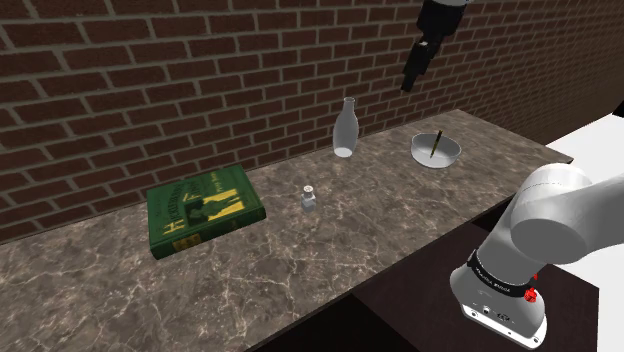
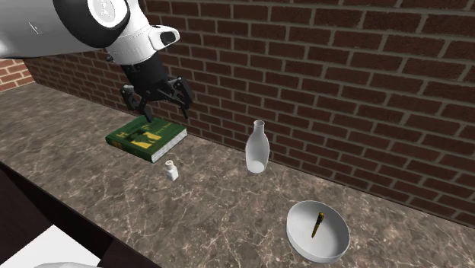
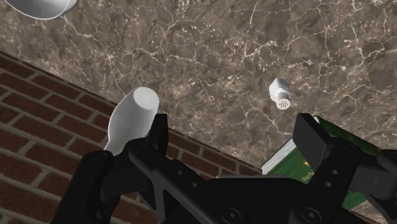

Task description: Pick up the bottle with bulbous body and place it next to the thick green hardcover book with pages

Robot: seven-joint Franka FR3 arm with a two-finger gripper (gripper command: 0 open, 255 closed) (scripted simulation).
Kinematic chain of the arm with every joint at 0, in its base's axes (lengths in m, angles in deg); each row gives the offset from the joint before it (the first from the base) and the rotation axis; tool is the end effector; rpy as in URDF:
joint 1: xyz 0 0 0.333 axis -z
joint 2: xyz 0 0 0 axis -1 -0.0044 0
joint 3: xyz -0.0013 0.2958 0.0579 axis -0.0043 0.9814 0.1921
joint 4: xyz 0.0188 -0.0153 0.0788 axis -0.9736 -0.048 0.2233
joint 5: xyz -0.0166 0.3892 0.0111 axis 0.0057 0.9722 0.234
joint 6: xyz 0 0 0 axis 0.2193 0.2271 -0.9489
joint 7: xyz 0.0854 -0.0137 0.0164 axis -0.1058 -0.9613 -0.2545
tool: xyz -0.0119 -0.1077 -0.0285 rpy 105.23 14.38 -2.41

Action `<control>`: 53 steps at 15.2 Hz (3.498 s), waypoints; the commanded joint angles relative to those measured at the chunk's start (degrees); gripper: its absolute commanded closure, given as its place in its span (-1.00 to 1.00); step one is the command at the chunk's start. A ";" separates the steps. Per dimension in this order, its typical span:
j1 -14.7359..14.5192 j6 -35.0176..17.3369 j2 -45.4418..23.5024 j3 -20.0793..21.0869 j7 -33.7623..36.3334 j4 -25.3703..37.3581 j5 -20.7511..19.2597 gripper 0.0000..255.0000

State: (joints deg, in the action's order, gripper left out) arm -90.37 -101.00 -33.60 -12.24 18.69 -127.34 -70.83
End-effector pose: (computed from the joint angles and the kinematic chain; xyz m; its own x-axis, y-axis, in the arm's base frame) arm 0.3220 -0.0016 0.6287 0.9732 0.1603 0.1650 0.1360 -0.9794 0.1496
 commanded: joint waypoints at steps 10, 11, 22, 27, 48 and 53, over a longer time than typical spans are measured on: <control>1.04 -10.15 -16.28 -7.67 -6.58 5.22 -0.15 -1.00; 1.09 -11.06 -18.27 -8.47 -7.39 6.17 0.10 -1.00; 2.08 -17.09 -42.11 -15.84 -17.66 21.48 7.07 -1.00; 4.04 -16.80 -54.11 -17.41 -22.52 31.81 12.26 -1.00; 7.99 -18.61 -70.62 -16.88 -27.13 43.98 18.57 -1.00; 7.99 -18.62 -70.62 -16.88 -27.14 43.96 18.57 1.00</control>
State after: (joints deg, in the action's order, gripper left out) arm -82.39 -119.62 -104.20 -29.11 -8.45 -83.36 -52.26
